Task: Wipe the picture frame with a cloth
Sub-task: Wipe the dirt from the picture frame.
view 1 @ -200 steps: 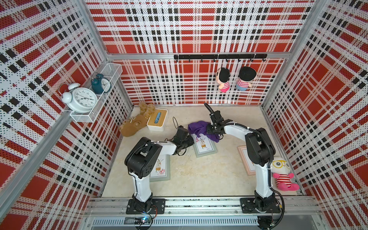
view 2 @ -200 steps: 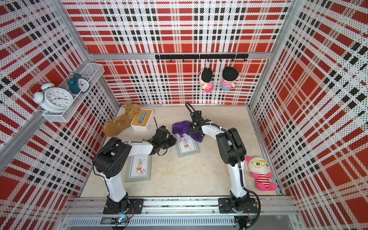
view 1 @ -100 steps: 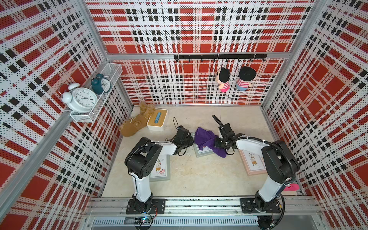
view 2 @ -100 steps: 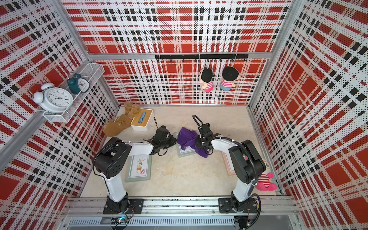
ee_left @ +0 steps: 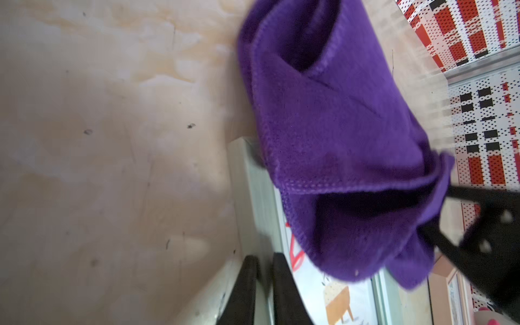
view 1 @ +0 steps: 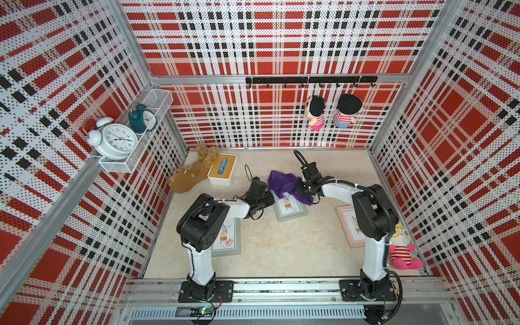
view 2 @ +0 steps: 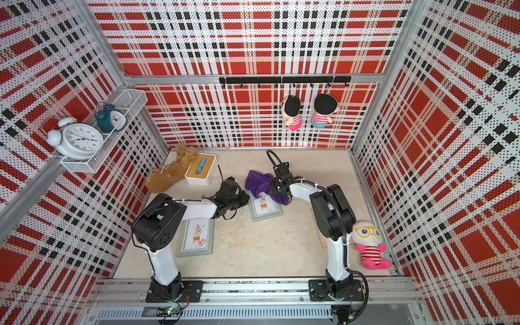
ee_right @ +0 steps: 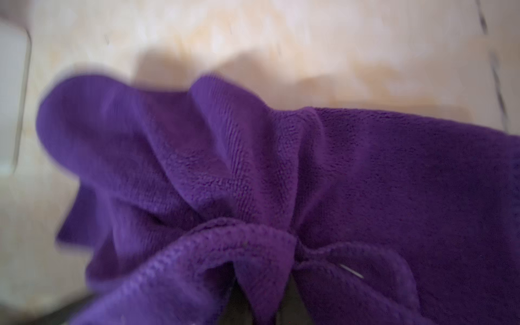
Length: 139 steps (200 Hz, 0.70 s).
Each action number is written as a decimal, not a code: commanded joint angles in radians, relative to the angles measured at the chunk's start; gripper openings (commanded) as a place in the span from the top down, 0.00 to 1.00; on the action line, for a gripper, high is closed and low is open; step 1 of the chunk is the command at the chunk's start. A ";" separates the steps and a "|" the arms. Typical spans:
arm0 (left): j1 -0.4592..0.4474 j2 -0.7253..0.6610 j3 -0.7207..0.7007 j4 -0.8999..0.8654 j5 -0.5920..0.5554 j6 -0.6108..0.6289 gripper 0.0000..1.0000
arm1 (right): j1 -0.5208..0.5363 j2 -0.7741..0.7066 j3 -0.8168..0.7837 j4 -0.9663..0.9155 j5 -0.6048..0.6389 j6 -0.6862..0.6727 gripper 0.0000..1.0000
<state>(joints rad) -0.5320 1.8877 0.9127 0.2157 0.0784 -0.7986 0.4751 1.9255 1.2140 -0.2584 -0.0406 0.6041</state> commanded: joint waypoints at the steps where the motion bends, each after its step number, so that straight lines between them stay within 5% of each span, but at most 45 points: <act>1: -0.017 0.094 -0.045 -0.220 -0.007 0.027 0.86 | 0.075 -0.110 -0.235 -0.149 -0.028 0.024 1.00; 33: -0.020 0.094 -0.045 -0.214 -0.008 0.031 0.86 | 0.077 -0.204 -0.340 -0.112 -0.001 0.054 0.99; 97: -0.021 0.098 -0.047 -0.212 0.010 0.068 0.87 | 0.040 0.168 0.265 -0.166 0.013 -0.023 1.00; 139: -0.036 0.084 -0.039 -0.205 0.067 0.136 0.86 | 0.026 0.119 0.428 -0.221 0.112 -0.074 1.00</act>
<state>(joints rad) -0.5385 1.8942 0.9192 0.2256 0.0860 -0.7383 0.4992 2.1075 1.5879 -0.4313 0.0238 0.5732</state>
